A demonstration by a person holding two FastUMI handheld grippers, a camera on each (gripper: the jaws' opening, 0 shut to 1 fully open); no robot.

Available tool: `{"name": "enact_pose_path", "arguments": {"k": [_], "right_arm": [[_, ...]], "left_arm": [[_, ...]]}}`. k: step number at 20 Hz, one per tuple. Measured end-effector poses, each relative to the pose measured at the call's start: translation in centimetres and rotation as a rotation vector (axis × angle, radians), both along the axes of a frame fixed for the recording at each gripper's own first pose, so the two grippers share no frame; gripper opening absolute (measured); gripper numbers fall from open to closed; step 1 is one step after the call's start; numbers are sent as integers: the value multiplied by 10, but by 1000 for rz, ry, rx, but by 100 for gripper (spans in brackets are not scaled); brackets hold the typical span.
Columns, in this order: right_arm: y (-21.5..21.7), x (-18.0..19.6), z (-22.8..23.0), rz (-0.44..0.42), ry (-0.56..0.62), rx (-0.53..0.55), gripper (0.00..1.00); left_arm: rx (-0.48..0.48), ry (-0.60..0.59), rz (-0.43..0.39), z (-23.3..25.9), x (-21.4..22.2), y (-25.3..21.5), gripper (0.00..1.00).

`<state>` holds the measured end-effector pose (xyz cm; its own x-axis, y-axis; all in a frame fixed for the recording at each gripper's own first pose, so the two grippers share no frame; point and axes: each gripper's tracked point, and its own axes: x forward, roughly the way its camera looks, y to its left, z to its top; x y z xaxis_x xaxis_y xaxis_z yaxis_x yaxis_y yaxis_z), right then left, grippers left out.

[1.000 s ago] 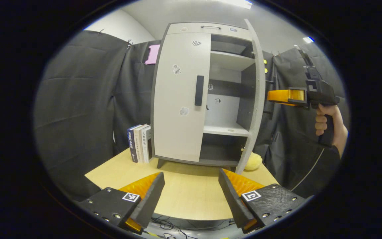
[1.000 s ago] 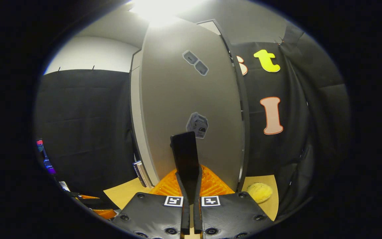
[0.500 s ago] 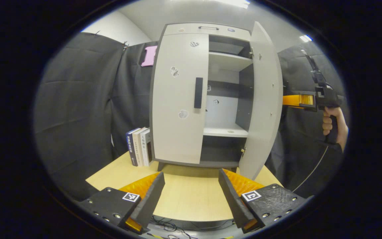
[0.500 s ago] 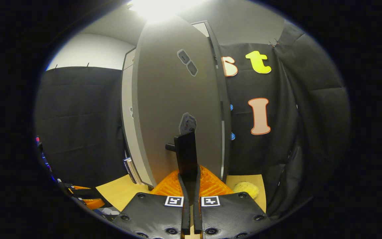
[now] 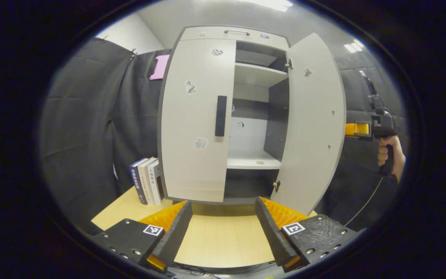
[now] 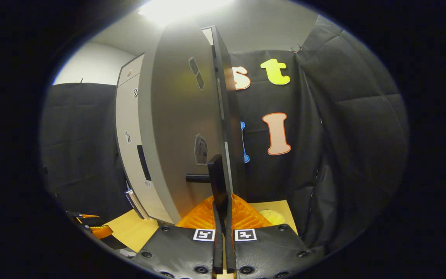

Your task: Open the right door of the double-door shoe cabinet with the right hand, and open the left door with the left hand.

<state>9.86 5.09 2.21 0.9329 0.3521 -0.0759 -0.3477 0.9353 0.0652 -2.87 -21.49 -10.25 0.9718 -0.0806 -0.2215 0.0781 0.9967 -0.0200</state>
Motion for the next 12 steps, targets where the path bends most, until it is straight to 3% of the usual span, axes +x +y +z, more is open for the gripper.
{"name": "enact_pose_path", "arguments": {"k": [1, 5, 6, 8, 12], "right_arm": [[-6, 1, 0, -21, -5, -16, 1], [-23, -8, -4, -103, -14, -79, 5], [-25, -10, -4, -119, -12, -79, 1], [-24, -17, -1, -146, -25, -51, 4], [-57, -25, 4, -283, -70, -116, 1]], "left_arm": [[3, 0, -3, 1, 3, 6, 95], [27, -5, -15, 9, 27, 35, 95], [25, -5, -18, 11, 33, 41, 95], [5, -3, -30, 15, 49, 54, 95], [-48, 16, -59, 25, 85, 68, 96]]}}
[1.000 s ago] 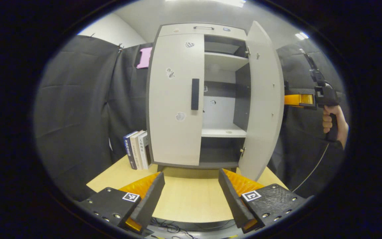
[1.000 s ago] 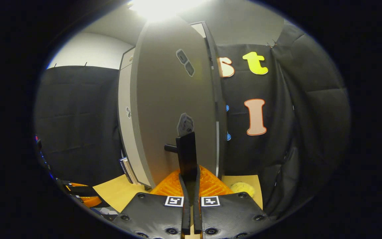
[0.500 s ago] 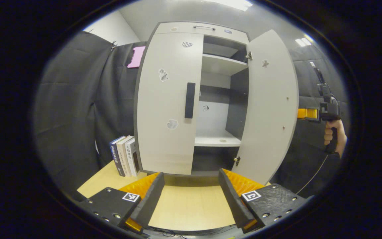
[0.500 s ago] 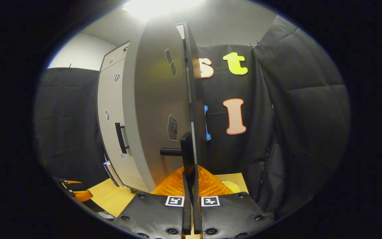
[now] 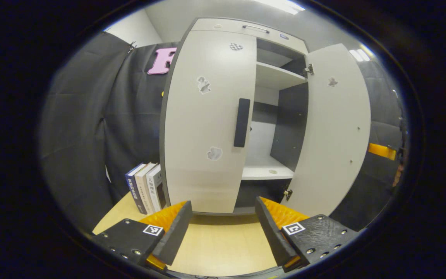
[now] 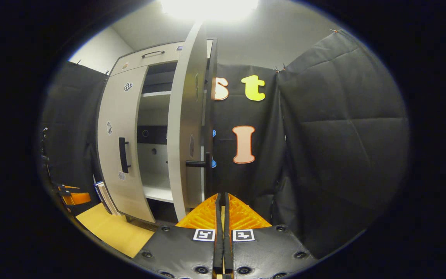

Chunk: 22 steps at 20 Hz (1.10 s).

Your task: Open the right door of the double-door shoe cabinet with the right hand, and open the left door with the left hand.

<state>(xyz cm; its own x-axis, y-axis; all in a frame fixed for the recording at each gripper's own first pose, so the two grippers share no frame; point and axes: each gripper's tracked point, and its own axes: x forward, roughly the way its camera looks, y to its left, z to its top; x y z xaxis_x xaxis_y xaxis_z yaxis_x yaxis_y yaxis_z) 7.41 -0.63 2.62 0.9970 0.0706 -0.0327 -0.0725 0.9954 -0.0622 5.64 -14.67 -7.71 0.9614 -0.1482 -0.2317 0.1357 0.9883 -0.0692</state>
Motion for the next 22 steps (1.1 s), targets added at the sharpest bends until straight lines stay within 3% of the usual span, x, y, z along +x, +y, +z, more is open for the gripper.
{"name": "enact_pose_path", "arguments": {"k": [6, 13, 19, 22], "right_arm": [[-33, -21, 0, -209, 8, 82, 2], [-99, -48, 5, -490, 31, 49, 1], [-118, -26, -4, -521, 17, 61, 95], [-131, -4, -7, -505, -2, 54, 95]], "left_arm": [[52, -103, -89, 38, 52, 5, 95], [30, -198, -176, 53, 65, -9, 95], [-38, -206, -168, 74, 98, -29, 95], [-59, -208, -150, 85, 117, -38, 95]]}}
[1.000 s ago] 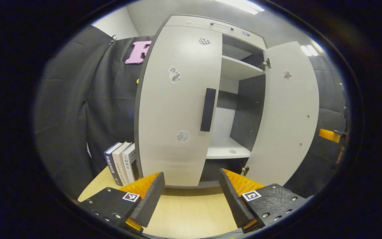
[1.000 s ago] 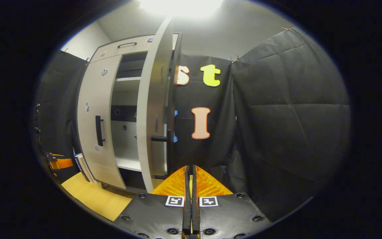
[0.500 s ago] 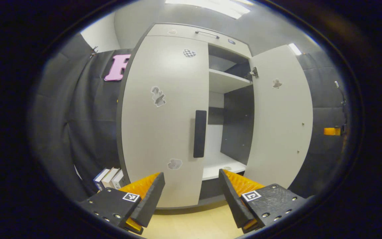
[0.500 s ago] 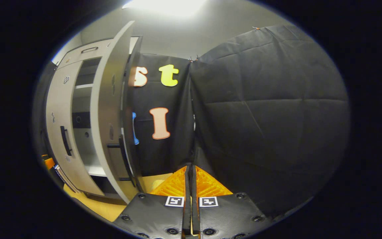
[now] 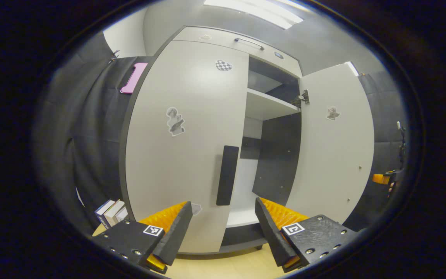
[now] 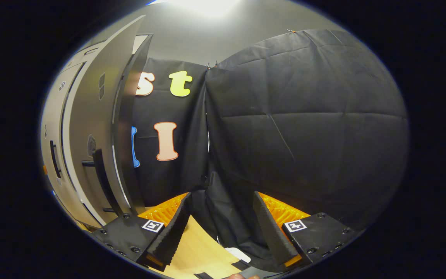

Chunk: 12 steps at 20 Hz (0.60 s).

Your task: Open the right door of the double-door shoe cabinet with the right hand, and open the left door with the left hand.

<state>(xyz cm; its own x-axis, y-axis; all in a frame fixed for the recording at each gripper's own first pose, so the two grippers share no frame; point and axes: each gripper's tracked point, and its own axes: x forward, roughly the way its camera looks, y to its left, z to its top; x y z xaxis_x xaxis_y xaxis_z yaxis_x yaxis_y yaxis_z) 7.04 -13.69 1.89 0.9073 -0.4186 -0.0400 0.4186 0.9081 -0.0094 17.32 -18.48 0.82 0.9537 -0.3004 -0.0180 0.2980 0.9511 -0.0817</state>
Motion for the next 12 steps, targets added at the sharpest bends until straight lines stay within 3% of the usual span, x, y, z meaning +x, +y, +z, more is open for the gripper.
{"name": "enact_pose_path", "arguments": {"k": [4, 6, 8, 12], "right_arm": [[-19, 41, -9, 63, -2, 47, 95], [-28, 60, -10, 85, -11, 61, 95], [-36, 74, -19, 105, -1, 69, 95], [-51, 103, -40, 122, 49, 62, 95]], "left_arm": [[13, 9, 85, 7, 25, 3, 94], [-7, 14, 87, 11, 35, -3, 94], [3, 20, 105, 11, 42, -2, 82], [27, 33, 134, 7, 58, -12, 82]]}}
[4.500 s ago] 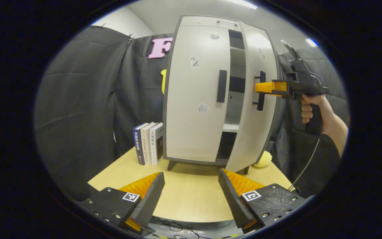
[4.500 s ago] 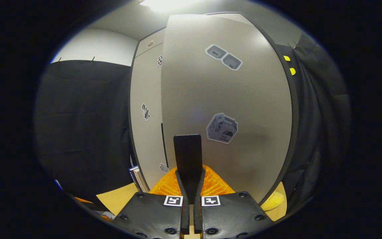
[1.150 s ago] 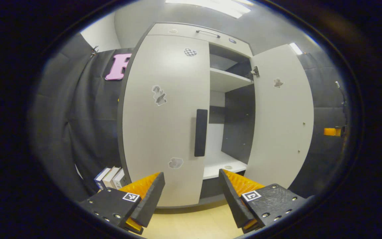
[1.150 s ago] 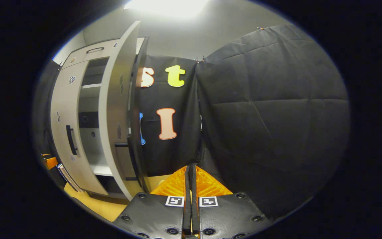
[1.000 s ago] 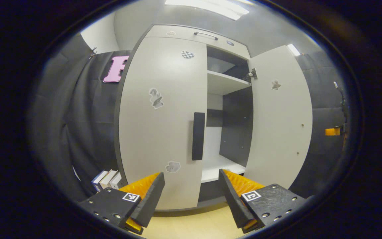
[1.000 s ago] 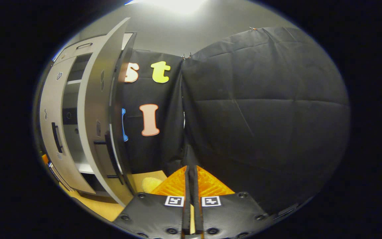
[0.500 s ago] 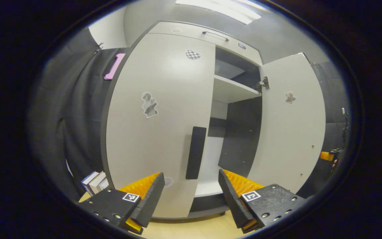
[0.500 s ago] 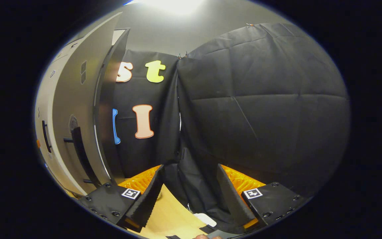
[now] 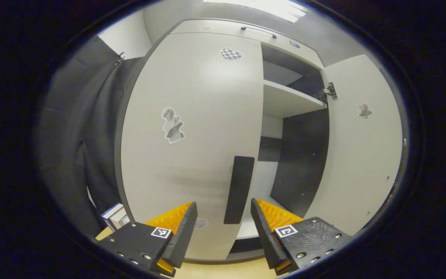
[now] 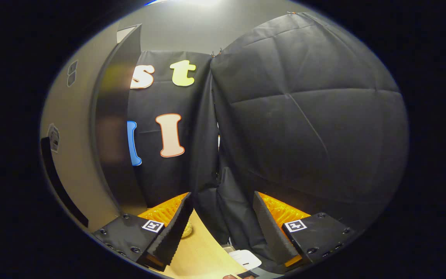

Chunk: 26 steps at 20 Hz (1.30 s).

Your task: Open the right door of the double-door shoe cabinet with the right hand, and open the left door with the left hand.

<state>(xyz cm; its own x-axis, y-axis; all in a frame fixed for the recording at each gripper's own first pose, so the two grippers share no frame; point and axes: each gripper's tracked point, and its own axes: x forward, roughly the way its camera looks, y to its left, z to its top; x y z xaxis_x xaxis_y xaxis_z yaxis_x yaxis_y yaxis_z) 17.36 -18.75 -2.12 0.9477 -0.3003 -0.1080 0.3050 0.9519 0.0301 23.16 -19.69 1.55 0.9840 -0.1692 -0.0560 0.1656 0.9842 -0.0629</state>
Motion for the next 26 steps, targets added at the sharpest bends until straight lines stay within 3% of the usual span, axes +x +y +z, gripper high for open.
{"name": "enact_pose_path", "arguments": {"k": [4, 5, 6, 14, 15, 16, 17, 20, 21, 26], "right_arm": [[-11, 21, -7, 28, 4, 19, 95], [-14, 28, -8, 32, 5, 18, 95], [-18, 37, -9, 36, 8, 20, 95], [-36, 73, -31, 59, 38, 93, 92], [-35, 78, -32, 67, 41, 98, 92], [-34, 82, -32, 73, 41, 100, 98], [-34, 85, -32, 77, 39, 103, 93], [-30, 94, -30, 93, 33, 111, 100], [-29, 95, -31, 97, 36, 111, 92], [-23, 88, -38, 102, 62, 68, 92]], "left_arm": [[24, -9, 15, 2, 19, -19, 82], [34, -14, 29, 2, 26, -22, 64], [41, -15, 31, 3, 30, -25, 61], [110, -23, 108, 4, 44, -24, 62], [99, -29, 120, 4, 48, -23, 39], [86, -29, 123, 3, 50, -22, 32], [76, -31, 123, 3, 49, -22, 32], [93, -33, 126, 3, 50, -24, 29], [91, -32, 135, 2, 49, -23, 27], [61, -41, 154, -1, 48, -22, 15]]}}
